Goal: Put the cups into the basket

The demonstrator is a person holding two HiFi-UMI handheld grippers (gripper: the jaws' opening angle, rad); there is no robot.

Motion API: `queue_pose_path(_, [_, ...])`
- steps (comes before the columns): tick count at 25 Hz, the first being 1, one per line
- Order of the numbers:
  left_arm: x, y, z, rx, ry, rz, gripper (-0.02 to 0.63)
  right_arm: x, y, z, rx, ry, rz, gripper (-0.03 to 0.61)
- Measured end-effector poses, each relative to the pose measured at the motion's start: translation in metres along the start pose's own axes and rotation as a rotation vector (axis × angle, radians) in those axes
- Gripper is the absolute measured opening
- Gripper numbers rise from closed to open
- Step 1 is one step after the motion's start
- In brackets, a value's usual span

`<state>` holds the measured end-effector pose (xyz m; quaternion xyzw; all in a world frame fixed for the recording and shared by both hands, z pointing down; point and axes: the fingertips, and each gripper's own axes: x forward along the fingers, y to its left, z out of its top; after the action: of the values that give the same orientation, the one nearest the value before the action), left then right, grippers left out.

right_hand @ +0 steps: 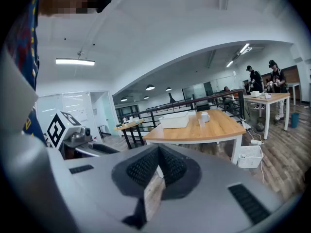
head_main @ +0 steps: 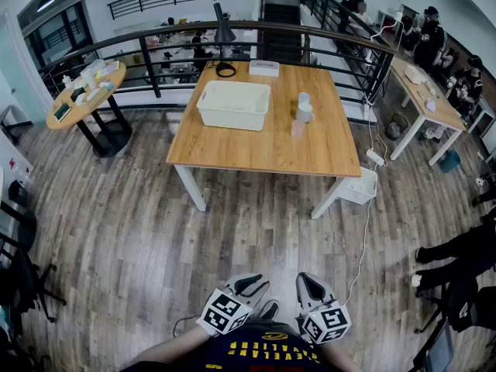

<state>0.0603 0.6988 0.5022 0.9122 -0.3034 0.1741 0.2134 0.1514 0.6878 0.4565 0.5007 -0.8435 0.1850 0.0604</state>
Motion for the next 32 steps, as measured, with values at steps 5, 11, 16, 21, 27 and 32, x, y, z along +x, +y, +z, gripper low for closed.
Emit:
queue_pose_path(5, [0.041, -0.015, 0.019, 0.017, -0.007, 0.010, 0.106, -0.007, -0.046, 0.005, -0.001, 0.001, 0.011, 0.012])
queue_pose_path(11, [0.065, -0.018, 0.035, 0.030, 0.004, 0.039, 0.106, -0.005, -0.079, 0.019, 0.050, -0.051, 0.031, 0.014])
queue_pose_path(16, [0.070, -0.001, 0.050, 0.028, -0.007, 0.074, 0.106, 0.008, -0.096, 0.025, 0.076, -0.054, 0.020, 0.014])
queue_pose_path(21, [0.080, 0.018, 0.068, 0.018, -0.054, 0.080, 0.106, 0.032, -0.106, 0.031, 0.056, -0.035, 0.016, 0.014])
queue_pose_path(27, [0.098, 0.064, 0.080, 0.013, -0.055, 0.057, 0.106, 0.080, -0.119, 0.030, 0.074, 0.023, -0.026, 0.014])
queue_pose_path(32, [0.103, 0.123, 0.105, 0.041, -0.060, 0.058, 0.009, 0.141, -0.121, 0.047, 0.079, 0.049, -0.043, 0.014])
